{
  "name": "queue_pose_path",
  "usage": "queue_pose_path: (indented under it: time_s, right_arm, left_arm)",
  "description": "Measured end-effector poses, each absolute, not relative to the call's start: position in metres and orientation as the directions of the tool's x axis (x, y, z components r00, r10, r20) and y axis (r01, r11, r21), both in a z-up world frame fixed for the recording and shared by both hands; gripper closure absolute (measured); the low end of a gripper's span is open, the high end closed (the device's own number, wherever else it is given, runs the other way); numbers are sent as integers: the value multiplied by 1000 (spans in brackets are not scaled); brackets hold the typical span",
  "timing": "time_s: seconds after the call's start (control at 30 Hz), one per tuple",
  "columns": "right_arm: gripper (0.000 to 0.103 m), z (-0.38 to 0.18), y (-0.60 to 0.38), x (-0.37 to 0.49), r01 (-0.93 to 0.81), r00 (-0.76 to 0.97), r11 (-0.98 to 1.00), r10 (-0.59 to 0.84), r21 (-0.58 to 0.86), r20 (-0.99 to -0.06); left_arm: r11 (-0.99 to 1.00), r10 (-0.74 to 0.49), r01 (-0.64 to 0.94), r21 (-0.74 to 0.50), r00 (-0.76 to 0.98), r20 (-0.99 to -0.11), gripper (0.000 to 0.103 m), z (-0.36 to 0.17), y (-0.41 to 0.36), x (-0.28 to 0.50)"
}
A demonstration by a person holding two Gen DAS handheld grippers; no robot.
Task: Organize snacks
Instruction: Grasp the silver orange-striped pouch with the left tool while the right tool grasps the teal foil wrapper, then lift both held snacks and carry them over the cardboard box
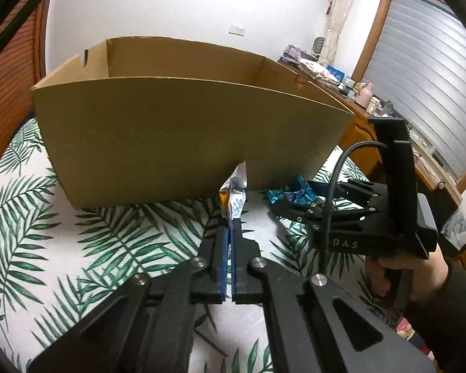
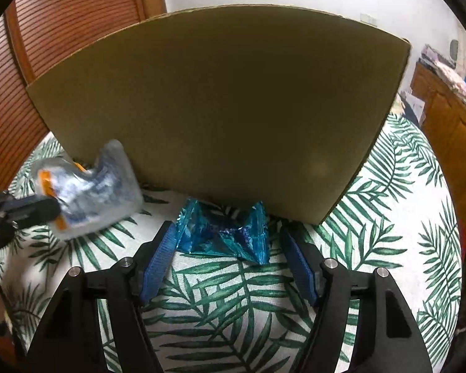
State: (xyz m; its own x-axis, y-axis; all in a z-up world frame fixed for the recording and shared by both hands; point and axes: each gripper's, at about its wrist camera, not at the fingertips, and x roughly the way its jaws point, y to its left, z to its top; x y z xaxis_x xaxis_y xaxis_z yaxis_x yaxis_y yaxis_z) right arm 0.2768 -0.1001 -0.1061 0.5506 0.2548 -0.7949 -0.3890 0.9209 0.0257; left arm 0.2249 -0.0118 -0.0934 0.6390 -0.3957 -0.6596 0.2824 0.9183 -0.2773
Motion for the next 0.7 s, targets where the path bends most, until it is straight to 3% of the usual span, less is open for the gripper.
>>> queue_pose_path:
  time_s: [0.2, 0.3, 0.33, 0.43, 0.7]
  right_arm:
    - [36, -108, -89, 277, -402, 568, 914, 205, -52, -797]
    - [69, -107, -91, 275, -404, 566, 914, 218, -36, -795]
    - [72, -107, -90, 277, -402, 559, 915, 221, -28, -799]
    - [77, -105, -93, 273, -405, 559, 914, 234, -16, -795]
    - [77, -103, -114, 243, -407, 565, 913, 269, 20, -780]
  left_arm:
    - [931, -363, 281, -233, 658, -660, 103, -89, -13, 217]
    - [933, -357, 277, -228, 664, -657, 103, -86, -5, 211]
    - [934, -356, 275, -228, 665, -657, 103, -86, -4, 210]
    - [935, -353, 265, -234, 668, -655, 103, -85, -4, 208]
    - [938, -347, 256, -234, 677, -649, 103, -83, 1, 202]
